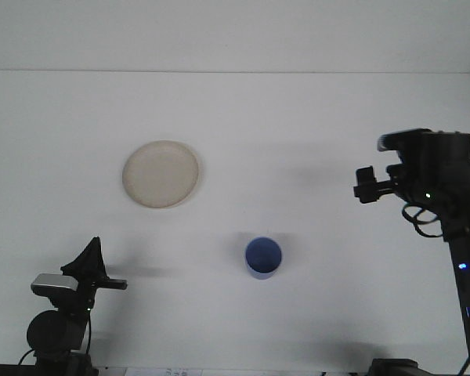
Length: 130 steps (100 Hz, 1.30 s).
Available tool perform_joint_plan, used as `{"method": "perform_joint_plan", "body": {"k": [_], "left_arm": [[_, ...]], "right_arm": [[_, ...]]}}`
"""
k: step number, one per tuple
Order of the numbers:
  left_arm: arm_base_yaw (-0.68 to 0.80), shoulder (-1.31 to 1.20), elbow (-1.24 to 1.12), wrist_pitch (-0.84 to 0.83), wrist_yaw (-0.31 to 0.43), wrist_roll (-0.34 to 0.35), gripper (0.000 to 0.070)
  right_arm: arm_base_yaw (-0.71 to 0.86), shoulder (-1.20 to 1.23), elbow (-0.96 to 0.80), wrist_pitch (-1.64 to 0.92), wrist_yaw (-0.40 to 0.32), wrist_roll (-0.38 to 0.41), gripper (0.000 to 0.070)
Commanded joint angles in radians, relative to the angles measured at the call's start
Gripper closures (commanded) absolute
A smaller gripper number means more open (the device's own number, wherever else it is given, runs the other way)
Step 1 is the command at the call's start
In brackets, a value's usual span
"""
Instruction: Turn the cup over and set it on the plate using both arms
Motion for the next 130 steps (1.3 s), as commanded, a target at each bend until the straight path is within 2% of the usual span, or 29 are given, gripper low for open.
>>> {"method": "perform_joint_plan", "body": {"k": [1, 15, 39, 44, 47, 50, 60, 68, 77, 87, 100, 120, 130], "left_arm": [[0.001, -0.001, -0.019, 0.01, 0.006, 0.008, 0.0688], [0.001, -0.001, -0.019, 0.01, 0.006, 0.007, 0.0688], [0.001, -0.001, -0.019, 0.01, 0.006, 0.011, 0.0688], [0.001, -0.001, -0.019, 0.01, 0.006, 0.011, 0.0688], [0.001, -0.001, -0.019, 0.01, 0.006, 0.011, 0.0688], [0.001, -0.001, -0.019, 0.01, 0.006, 0.011, 0.0688], [0.001, -0.001, -0.019, 0.01, 0.006, 0.011, 0.0688], [0.001, -0.001, -0.018, 0.019, 0.006, 0.008, 0.0688], [0.001, -0.001, 0.0, 0.033, 0.006, -0.033, 0.0688], [0.001, 0.01, 0.077, -0.008, 0.004, -0.043, 0.0688], [0.001, 0.094, 0.274, -0.148, -0.01, -0.049, 0.0688], [0.001, 0.362, 0.659, -0.437, -0.009, -0.039, 0.0688], [0.001, 0.51, 0.85, -0.619, -0.008, 0.009, 0.0688]], "right_arm": [[-0.008, -0.079, -0.081, 0.081, 0.026, 0.059, 0.0157], [-0.006, -0.306, -0.335, 0.25, 0.082, 0.089, 0.0158], [0.004, -0.666, -0.682, 0.388, 0.083, 0.102, 0.0159], [0.004, -0.734, -0.732, 0.417, 0.083, 0.105, 0.0178], [0.004, -0.771, -0.756, 0.428, 0.082, 0.105, 0.0219], [0.004, -0.805, -0.776, 0.433, 0.083, 0.105, 0.0301], [0.004, -0.889, -0.811, 0.433, 0.083, 0.105, 0.0697], [0.004, -0.92, -0.813, 0.431, 0.106, 0.104, 0.07], [0.004, -0.932, -0.813, 0.431, 0.156, 0.103, 0.07], [0.004, -0.931, -0.813, 0.431, 0.156, 0.104, 0.07], [0.004, -0.931, -0.813, 0.431, 0.157, 0.103, 0.07], [0.004, -0.931, -0.813, 0.431, 0.157, 0.103, 0.07], [0.004, -0.931, -0.813, 0.431, 0.157, 0.103, 0.07]]}}
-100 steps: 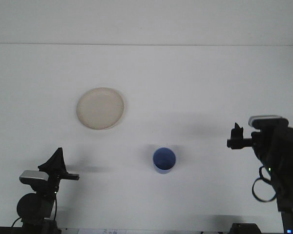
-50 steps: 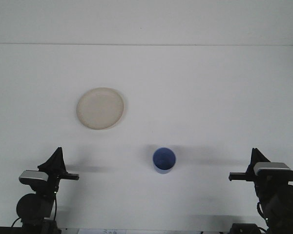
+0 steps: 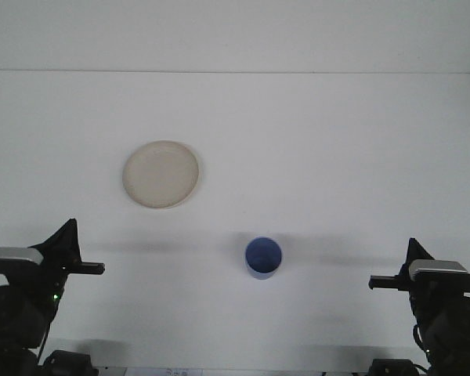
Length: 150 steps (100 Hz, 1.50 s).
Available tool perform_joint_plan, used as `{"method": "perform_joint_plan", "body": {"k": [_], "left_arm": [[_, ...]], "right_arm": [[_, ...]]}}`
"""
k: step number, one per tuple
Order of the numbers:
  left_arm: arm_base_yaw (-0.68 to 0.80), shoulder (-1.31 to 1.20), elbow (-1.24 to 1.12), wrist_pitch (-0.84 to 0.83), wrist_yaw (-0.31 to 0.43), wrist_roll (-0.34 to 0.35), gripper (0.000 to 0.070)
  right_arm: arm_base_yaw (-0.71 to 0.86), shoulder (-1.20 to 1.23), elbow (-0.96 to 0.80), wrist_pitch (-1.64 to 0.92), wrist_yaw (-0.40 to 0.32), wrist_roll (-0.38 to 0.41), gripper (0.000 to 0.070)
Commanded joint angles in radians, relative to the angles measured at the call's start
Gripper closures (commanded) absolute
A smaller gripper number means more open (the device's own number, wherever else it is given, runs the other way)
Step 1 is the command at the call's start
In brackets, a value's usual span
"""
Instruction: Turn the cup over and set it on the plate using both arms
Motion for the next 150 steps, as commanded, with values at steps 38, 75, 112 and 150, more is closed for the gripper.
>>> {"method": "perform_joint_plan", "body": {"k": [38, 75, 112, 150], "left_arm": [[-0.002, 0.425, 0.358, -0.373, 0.013, 0.118, 0.0688], [-0.005, 0.508, 0.358, -0.357, 0.048, 0.064, 0.042], [-0.131, 0.601, 0.374, -0.386, 0.145, 0.02, 0.0226], [-0.503, 1.024, 0.653, -0.388, 0.165, -0.038, 0.0226]], "right_arm": [[0.0, 0.002, 0.004, 0.008, 0.001, 0.006, 0.07], [0.0, 0.002, 0.004, 0.008, 0.001, 0.006, 0.07], [0.0, 0.002, 0.004, 0.008, 0.001, 0.006, 0.07], [0.0, 0.002, 0.004, 0.008, -0.002, 0.007, 0.07]]}}
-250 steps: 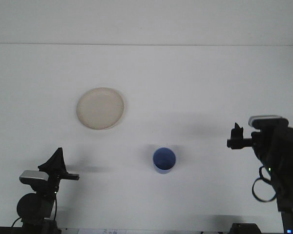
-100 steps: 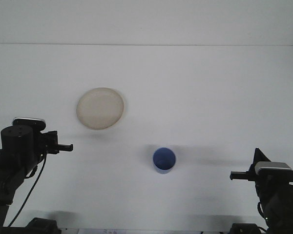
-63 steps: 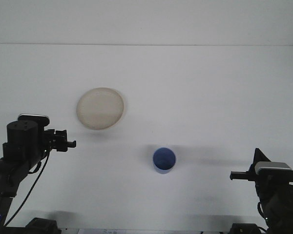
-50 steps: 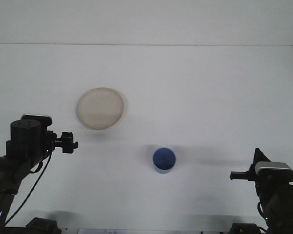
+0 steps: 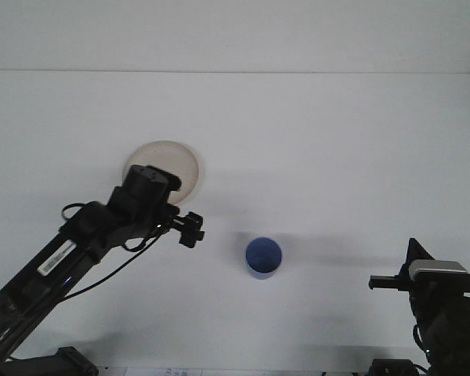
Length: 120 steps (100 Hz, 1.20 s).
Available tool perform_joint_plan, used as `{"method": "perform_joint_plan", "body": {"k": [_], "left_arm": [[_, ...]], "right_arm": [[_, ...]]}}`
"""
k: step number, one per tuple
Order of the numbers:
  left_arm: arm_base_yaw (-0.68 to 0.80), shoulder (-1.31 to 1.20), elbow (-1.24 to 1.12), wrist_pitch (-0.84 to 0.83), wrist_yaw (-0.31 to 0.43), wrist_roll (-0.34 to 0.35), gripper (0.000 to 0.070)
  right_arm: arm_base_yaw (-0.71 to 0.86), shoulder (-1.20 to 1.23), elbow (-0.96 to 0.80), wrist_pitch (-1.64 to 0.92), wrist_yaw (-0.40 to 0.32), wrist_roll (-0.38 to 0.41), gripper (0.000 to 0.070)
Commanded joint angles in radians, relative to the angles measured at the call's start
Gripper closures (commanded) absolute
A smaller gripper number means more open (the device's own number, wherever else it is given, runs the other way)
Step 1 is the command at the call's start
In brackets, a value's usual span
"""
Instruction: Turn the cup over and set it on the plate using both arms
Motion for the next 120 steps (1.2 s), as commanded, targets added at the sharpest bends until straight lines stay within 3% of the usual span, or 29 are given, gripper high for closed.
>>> {"method": "perform_joint_plan", "body": {"k": [1, 23, 71, 77, 80, 91, 107, 120], "left_arm": [[-0.037, 0.076, 0.064, -0.004, 0.006, -0.006, 0.0226], [-0.127, 0.253, 0.2, -0.039, 0.111, 0.005, 0.0226], [-0.228, 0.401, 0.203, 0.009, 0.11, 0.028, 0.0232], [-0.235, 0.418, 0.203, 0.018, 0.11, 0.034, 0.027], [-0.239, 0.426, 0.203, 0.024, 0.11, 0.041, 0.0327], [-0.249, 0.439, 0.203, 0.036, 0.11, 0.058, 0.07], [-0.251, 0.439, 0.218, 0.034, 0.106, 0.058, 0.0691], [-0.226, 0.438, 0.288, -0.035, 0.028, 0.086, 0.0691]], "right_arm": [[0.0, 0.002, 0.004, 0.007, -0.001, 0.007, 0.07], [0.0, 0.002, 0.004, 0.007, -0.001, 0.007, 0.07], [0.0, 0.002, 0.004, 0.007, -0.001, 0.007, 0.07], [0.0, 0.002, 0.004, 0.007, -0.001, 0.008, 0.07], [0.0, 0.002, 0.004, 0.007, -0.001, 0.007, 0.07], [0.0, 0.002, 0.004, 0.007, -0.001, 0.007, 0.07], [0.0, 0.002, 0.004, 0.007, -0.001, 0.007, 0.07], [0.0, 0.002, 0.004, 0.007, -0.001, 0.007, 0.07]]}}
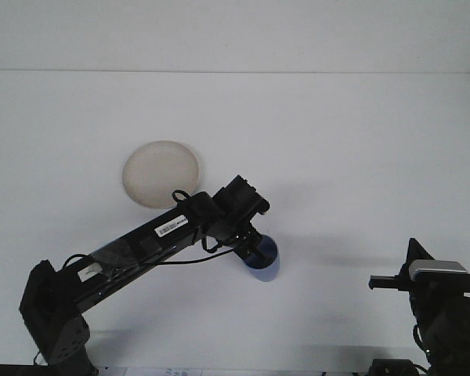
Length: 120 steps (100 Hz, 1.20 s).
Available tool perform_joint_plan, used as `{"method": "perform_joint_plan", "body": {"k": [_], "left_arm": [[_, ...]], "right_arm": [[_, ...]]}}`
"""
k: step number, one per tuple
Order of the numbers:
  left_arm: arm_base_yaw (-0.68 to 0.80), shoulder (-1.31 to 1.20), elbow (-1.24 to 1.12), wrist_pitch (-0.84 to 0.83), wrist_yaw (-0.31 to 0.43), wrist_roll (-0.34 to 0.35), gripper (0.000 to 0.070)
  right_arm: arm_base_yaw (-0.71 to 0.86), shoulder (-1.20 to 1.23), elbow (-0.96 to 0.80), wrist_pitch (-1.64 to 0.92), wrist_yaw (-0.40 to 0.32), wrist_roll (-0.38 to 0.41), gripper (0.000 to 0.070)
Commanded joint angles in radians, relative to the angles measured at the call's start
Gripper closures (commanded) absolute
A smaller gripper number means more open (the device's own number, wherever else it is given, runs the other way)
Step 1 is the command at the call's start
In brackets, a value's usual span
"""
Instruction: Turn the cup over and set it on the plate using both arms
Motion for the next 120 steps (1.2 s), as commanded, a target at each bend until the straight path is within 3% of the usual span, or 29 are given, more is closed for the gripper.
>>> {"method": "perform_joint_plan", "body": {"k": [1, 24, 45, 73, 113, 120], "left_arm": [[0.014, 0.014, 0.067, -0.02, -0.038, 0.035, 0.0691], [0.192, 0.013, 0.269, -0.157, -0.148, 0.075, 0.0689], [0.41, 0.017, 0.312, -0.144, -0.229, 0.075, 0.069], [0.584, 0.084, 0.312, -0.127, -0.233, 0.076, 0.0689], [0.639, 0.213, 0.312, -0.128, -0.232, 0.074, 0.0681], [0.64, 0.224, 0.312, -0.132, -0.232, 0.073, 0.0623]], "right_arm": [[0.0, 0.002, 0.004, 0.007, 0.0, 0.007, 0.07], [0.0, 0.002, 0.004, 0.007, 0.0, 0.007, 0.07], [0.0, 0.002, 0.004, 0.008, 0.0, 0.007, 0.07], [0.0, 0.002, 0.004, 0.008, 0.0, 0.007, 0.07], [0.0, 0.002, 0.004, 0.008, 0.0, 0.007, 0.07], [0.0, 0.002, 0.004, 0.008, 0.0, 0.007, 0.07]]}}
